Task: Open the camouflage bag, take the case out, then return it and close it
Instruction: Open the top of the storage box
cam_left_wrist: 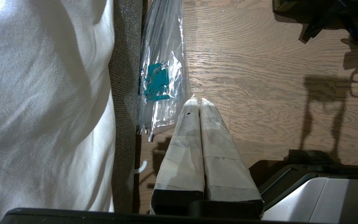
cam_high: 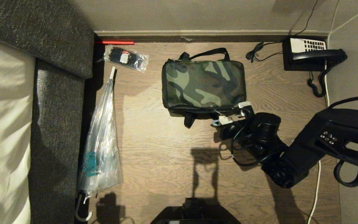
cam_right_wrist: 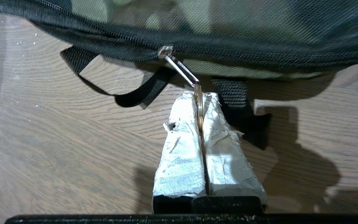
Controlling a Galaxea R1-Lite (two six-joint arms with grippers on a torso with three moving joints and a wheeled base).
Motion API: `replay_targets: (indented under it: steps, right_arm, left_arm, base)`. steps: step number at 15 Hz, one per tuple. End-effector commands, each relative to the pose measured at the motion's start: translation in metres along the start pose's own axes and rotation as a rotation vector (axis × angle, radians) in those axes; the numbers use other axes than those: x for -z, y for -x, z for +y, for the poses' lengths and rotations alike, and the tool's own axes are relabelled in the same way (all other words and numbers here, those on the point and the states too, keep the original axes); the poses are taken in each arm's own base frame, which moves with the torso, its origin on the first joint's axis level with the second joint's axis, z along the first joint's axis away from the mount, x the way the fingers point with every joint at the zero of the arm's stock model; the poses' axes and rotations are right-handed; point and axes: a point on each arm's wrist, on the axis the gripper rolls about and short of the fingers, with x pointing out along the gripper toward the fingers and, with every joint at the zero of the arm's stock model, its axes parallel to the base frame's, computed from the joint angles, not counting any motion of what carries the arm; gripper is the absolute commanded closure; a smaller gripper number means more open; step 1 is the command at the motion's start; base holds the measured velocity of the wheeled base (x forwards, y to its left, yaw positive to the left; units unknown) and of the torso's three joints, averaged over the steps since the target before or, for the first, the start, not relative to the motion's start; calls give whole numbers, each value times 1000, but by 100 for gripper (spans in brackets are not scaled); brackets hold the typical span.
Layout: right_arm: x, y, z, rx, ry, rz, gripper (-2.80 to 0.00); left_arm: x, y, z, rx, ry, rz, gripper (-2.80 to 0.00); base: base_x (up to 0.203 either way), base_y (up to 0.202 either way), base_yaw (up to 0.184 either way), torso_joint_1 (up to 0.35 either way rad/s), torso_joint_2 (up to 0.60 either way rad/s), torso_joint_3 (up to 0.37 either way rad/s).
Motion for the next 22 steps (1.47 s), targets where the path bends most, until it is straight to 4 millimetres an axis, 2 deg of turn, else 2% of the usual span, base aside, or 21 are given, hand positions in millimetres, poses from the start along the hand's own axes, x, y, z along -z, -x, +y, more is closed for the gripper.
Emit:
replay_targets:
  steps: [1,9,22]
  right_arm:
    - [-5,4,-5,2,-1,-9,0]
    - [-2,21,-19,-2,0,36,0]
    - [1,34,-63,41,0,93,0]
  left_arm:
    - [0,0,0,0,1,0,0]
    - [0,0,0,0,1,1,0]
    - [0,0,0,0,2,1,0]
  base:
    - [0,0,0,0,0,0]
    - [0,0,0,0,0,0]
    - [0,0,0,0,0,0]
